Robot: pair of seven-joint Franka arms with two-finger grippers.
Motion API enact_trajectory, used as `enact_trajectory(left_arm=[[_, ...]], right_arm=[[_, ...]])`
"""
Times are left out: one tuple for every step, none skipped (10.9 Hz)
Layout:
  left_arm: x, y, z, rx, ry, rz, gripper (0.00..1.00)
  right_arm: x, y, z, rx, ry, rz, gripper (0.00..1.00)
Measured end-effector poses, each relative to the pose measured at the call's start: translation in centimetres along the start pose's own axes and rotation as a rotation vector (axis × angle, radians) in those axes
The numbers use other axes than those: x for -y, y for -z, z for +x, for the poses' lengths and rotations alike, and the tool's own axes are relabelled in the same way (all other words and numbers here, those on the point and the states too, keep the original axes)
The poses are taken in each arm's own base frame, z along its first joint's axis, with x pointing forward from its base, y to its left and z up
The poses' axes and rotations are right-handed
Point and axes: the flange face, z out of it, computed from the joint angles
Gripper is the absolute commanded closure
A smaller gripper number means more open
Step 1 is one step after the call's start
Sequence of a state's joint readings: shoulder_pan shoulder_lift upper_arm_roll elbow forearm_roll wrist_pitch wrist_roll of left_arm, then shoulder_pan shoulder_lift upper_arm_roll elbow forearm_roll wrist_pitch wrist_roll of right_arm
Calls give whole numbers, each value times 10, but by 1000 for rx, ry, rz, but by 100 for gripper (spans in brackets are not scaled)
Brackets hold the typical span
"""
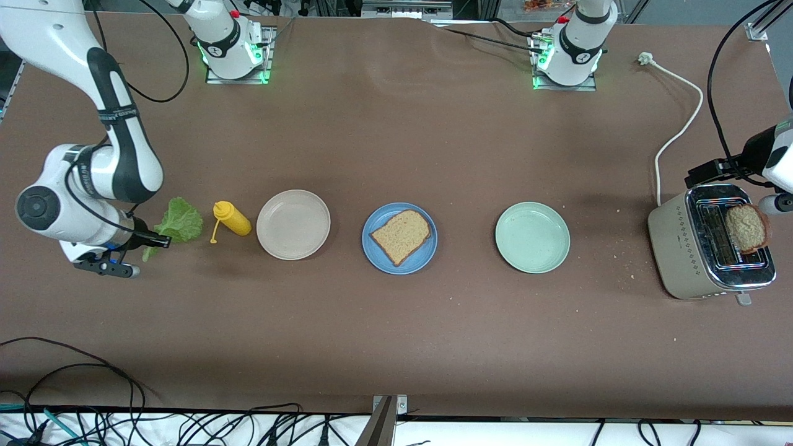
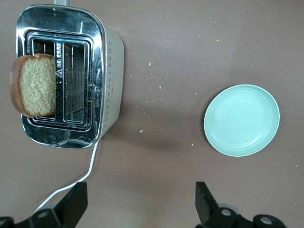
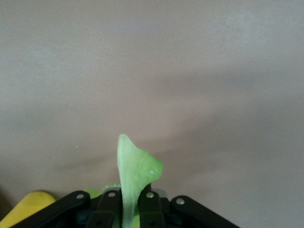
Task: Make sandwich in blue plate with both arms
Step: 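Grasp the green lettuce leaf with the right gripper, then lift the lettuce and carry it toward the blue plate with the right gripper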
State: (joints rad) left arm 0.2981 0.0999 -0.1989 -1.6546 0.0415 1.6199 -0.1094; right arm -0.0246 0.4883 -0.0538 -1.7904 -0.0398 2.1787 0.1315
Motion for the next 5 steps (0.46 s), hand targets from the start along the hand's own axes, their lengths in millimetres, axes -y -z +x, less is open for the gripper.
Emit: enact_trajectory(left_arm=[[0, 0, 0, 0, 0, 0, 0], [1, 0, 0, 0, 2, 0, 0], [4, 0, 0, 0, 5, -1, 0], [10, 0, 1, 0, 10, -2, 0], [19, 1, 1, -2, 6, -1, 0]], right_arm=[[-1, 18, 2, 22, 4, -4, 100], [-2, 37, 3, 46, 7, -7, 100], [-4, 63, 2, 76, 11, -11, 100], [-5, 90, 1, 95, 18, -12, 100], [-4, 116, -1, 110, 22, -12, 100]])
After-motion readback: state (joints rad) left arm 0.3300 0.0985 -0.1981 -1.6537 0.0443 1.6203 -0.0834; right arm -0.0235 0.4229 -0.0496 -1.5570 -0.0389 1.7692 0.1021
